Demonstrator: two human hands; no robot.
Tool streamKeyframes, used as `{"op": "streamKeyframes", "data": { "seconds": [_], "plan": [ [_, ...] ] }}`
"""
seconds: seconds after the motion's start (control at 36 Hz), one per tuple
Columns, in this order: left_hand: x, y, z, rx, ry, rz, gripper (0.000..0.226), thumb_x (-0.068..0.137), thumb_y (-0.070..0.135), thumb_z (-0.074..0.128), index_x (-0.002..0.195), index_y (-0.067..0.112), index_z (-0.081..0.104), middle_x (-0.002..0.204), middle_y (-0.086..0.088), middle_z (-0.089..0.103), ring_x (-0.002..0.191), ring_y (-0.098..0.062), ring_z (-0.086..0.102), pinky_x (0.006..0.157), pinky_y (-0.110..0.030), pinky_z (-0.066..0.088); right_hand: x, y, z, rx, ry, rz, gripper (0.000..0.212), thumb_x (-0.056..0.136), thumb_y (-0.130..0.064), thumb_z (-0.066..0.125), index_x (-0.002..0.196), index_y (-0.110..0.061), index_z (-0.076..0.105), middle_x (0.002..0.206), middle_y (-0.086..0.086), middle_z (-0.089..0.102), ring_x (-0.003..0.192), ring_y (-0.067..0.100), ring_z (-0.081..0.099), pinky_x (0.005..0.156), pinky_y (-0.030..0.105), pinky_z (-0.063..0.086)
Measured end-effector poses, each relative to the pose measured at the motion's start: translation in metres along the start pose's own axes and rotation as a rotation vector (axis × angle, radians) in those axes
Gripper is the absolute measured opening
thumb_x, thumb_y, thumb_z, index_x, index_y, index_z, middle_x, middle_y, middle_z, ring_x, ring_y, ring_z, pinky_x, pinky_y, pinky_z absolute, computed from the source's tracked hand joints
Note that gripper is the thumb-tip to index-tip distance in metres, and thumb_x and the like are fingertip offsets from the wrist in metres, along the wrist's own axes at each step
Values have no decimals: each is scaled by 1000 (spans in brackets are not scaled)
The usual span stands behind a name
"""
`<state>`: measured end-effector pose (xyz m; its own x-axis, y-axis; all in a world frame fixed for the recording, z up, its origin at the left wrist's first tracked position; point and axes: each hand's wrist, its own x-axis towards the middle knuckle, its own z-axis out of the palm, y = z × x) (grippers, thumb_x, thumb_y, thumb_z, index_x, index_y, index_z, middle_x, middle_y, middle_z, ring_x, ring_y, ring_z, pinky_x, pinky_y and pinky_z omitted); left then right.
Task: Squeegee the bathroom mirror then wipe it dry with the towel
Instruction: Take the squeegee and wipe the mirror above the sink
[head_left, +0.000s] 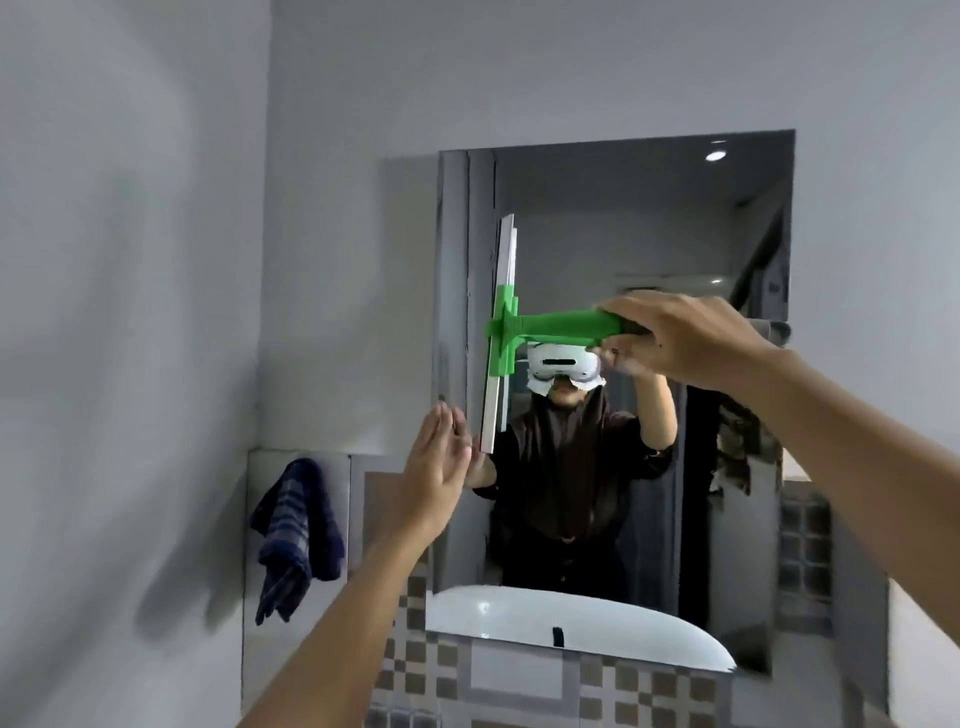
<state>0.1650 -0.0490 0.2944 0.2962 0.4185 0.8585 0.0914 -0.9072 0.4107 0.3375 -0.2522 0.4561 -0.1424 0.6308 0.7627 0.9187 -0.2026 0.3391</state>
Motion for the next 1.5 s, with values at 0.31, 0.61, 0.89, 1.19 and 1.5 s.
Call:
{"op": "streamKeyframes", "data": {
  "seconds": [0.31,0.61,0.89,1.19,1.5],
  "plan": [
    [-10,-40,51,223,16,78,74,93,50,31,146,18,-11,154,2,-23,141,-11,-20,111,-15,-12,86,-5,9,-3,68,-36,46,94,-37,46,138,-41,36,93,-8,47,91,20,52,64,30,34],
    [-10,-50,59,319,30,102,73,94,51,25,146,15,-12,154,-1,-25,141,-14,-21,113,-22,-14,110,-10,12,-30,59,-54,45,95,-38,42,139,-40,33,93,-10,43,85,12,41,64,31,31],
    [-8,-55,60,393,25,98,74,93,55,17,146,14,-13,154,-1,-24,142,-16,-18,115,-25,-11,93,7,9,-32,62,10,45,95,-36,43,138,-44,33,106,-4,58,101,21,54,66,30,35],
    [-7,-57,63,372,20,79,77,88,66,5,142,21,-24,154,-4,-22,142,-14,-18,115,-29,-2,45,26,3,-95,107,139,48,96,-38,40,142,-39,26,121,1,60,103,27,56,66,31,35],
    [-6,-51,59,346,25,75,80,89,55,29,146,16,-11,156,-6,-12,144,-17,-10,117,-35,12,6,34,11,-75,180,310,46,96,-38,39,141,-38,28,109,16,64,95,39,59,68,38,40]
  ]
}}
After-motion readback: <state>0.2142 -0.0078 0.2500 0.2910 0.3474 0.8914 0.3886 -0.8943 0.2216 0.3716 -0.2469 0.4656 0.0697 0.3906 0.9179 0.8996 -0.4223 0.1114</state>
